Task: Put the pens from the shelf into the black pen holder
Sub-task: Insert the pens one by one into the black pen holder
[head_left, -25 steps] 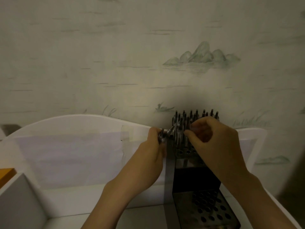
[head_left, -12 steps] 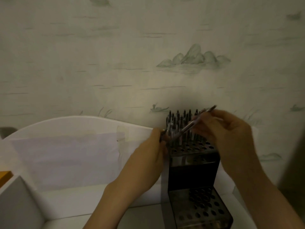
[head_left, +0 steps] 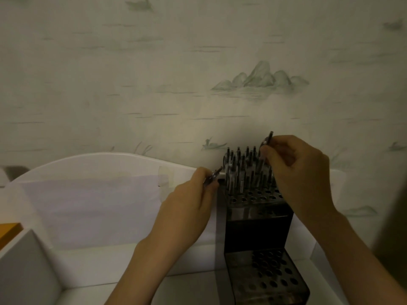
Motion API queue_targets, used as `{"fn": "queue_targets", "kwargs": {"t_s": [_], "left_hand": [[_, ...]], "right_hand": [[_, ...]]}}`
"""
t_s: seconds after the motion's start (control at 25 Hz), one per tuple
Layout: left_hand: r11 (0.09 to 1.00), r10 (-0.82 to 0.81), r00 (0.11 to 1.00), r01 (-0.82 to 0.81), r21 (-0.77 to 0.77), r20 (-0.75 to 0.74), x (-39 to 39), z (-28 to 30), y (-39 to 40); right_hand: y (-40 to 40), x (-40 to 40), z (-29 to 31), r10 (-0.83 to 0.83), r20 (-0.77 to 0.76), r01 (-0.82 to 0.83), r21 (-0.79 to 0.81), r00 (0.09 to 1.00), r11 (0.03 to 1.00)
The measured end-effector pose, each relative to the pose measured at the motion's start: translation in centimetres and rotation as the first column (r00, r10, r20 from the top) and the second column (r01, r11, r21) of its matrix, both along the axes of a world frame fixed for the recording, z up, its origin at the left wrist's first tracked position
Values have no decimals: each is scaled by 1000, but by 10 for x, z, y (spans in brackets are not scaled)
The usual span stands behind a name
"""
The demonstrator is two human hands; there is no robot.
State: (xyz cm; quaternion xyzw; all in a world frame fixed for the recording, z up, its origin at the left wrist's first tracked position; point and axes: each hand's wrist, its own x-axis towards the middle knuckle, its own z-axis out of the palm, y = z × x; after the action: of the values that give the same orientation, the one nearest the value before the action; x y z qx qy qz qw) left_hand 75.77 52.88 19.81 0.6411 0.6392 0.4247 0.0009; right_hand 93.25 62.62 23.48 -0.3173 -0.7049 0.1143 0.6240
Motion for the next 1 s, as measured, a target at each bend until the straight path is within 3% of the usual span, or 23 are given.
{"fn": "queue_targets", "kwargs": {"t_s": [0.28,0.44,0.6,0.72,0.8,1.0], "left_hand": [[1000,-18,997,18,-2,80,1,2,-3],[999,-16,995,19,-27,95,2,2,-3],[998,-35,995,40,-57,90,6,4,-3],[995,-62,996,66,-71,61,11,3,1],[994,-75,997,77,-75,30,14,2,4],[988,-141,990,141,-66,3,23,-4,12]], "right_hand": [[5,-2,0,-14,82,16,-16,997,1000],[12,-7,-22,-7,210,27,-94,978,995],[14,-5,-26,6,235,31,-153,972,988],[-4,-3,-27,5,161,5,-62,987,998],[-24,-5,-32,93,118,-89,-34,989,995],[-39,-18,-39,260,10,-253,-207,965,945]]}}
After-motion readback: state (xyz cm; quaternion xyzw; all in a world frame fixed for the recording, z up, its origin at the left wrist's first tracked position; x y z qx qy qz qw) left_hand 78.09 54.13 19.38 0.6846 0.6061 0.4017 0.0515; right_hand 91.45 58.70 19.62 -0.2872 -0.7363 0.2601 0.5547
